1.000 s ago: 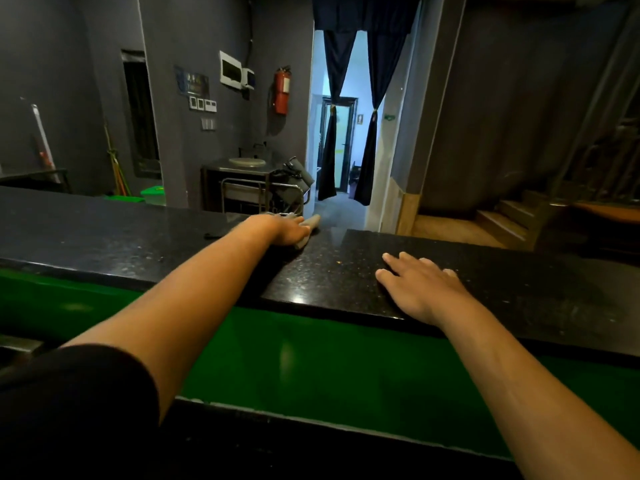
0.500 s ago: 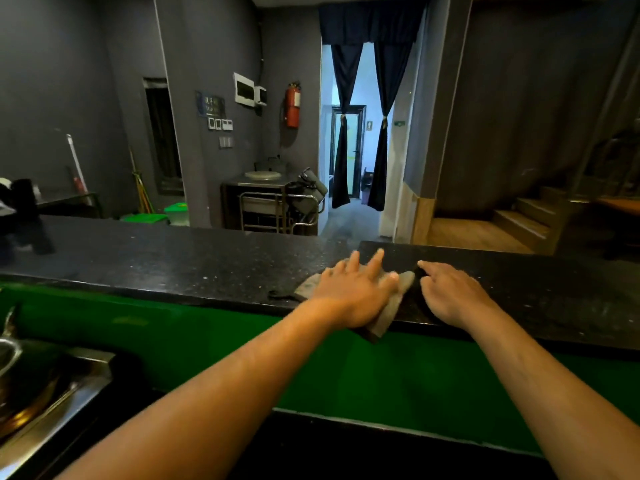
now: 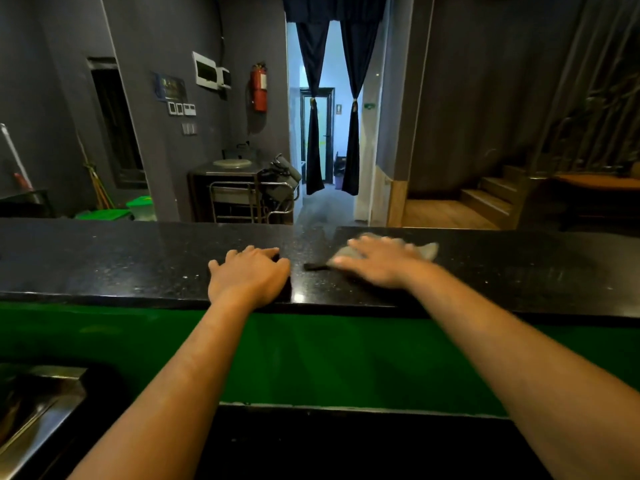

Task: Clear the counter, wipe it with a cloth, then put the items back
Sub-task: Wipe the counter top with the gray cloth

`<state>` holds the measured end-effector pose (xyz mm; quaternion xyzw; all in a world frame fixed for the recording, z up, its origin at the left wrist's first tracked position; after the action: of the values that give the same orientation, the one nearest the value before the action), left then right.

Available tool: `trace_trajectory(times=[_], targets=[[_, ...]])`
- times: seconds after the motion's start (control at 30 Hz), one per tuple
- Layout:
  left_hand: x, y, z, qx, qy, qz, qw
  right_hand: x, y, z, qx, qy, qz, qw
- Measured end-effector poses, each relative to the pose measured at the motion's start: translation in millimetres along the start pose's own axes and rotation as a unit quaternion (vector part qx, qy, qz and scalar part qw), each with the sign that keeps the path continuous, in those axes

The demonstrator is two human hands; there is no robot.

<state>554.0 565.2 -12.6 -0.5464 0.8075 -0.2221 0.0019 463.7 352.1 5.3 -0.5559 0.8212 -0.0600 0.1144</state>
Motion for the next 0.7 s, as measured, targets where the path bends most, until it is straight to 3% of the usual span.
trace_trajectory(times=[0.07,0.13,0.2,0.33,0.43,0.53,0.63,0.7], targets=[[1.6,1.1,-0.8,-0.006,-0.012,0.018,1.000,48.4,-12.7,-7.3,0.013,0.027,0.119,0.992],[2.9,-1.2,-0.5,-0.028,-0.028,0.020,0.999,65.9,-19.5,-8.5,0.016,0.055,0.171,0.984],[5.1,-3.4,0.3,-0.056,-0.041,0.018,0.997,47.0,-16.6,-7.2,0.016,0.053,0.126,0.990],[8.2,-7.4,1.3,-0.084,-0.059,0.018,0.995,-24.1,26.3,-4.6,0.018,-0.011,-0.060,0.998],[7.1,-7.0,-2.0,-0.097,-0.062,0.019,0.993,-17.6,51.1,-2.1,0.000,-0.084,-0.097,0.992],[11.6,0.2,-3.0,-0.112,-0.049,0.035,0.992,50.5,43.5,-5.4,0.000,-0.072,-0.007,0.997],[26.8,19.4,-3.3,-0.115,-0.046,0.064,0.990,118.5,31.9,-15.1,0.014,0.026,0.111,0.993],[36.7,28.6,-3.0,-0.109,-0.050,0.081,0.990,121.2,26.8,-17.6,0.029,0.078,0.111,0.990]])
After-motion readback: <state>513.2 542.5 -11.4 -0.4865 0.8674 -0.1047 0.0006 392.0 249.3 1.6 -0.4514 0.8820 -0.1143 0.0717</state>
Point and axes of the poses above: each hand's wrist, its own y-axis away from the middle knuckle, its own z-axis out of the palm, x = y × z, the point moved 1 cm from there along -y, towards the middle knuckle, and after that the axes turned 14 degrees about x, right-handed, at the moved point
